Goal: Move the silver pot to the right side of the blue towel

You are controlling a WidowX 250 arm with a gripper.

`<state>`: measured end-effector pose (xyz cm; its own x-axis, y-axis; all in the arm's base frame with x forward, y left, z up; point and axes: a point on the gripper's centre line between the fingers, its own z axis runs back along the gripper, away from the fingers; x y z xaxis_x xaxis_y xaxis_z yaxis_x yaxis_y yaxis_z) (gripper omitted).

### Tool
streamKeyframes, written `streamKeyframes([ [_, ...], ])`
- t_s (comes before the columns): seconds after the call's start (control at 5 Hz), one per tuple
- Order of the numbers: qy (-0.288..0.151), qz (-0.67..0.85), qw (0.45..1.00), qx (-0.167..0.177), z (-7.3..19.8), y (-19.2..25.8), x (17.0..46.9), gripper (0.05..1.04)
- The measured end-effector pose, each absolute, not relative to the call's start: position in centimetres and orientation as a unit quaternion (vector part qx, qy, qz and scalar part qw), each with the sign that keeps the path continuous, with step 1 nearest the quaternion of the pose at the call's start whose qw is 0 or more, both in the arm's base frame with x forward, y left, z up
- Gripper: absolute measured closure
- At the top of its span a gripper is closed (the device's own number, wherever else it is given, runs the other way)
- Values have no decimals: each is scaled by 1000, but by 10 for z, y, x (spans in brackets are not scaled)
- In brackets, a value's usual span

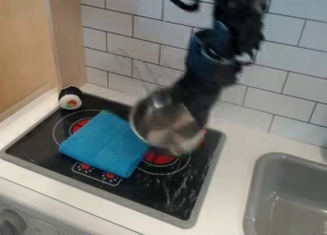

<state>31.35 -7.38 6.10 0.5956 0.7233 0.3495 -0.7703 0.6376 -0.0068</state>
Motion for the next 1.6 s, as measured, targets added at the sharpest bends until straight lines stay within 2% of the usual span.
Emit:
streamKeyframes([
  [0.2, -152, 393, 903, 80, 48, -96, 312, 1020],
  [0.6, -122, 383, 911, 91, 19, -102, 313, 1020],
  [1.0, -110, 379, 914, 94, 10, -103, 311, 993],
  [1.2, -97, 392, 909, 105, 8, -99, 306, 815],
  [1.6, -99, 397, 906, 106, 8, -98, 307, 226],
])
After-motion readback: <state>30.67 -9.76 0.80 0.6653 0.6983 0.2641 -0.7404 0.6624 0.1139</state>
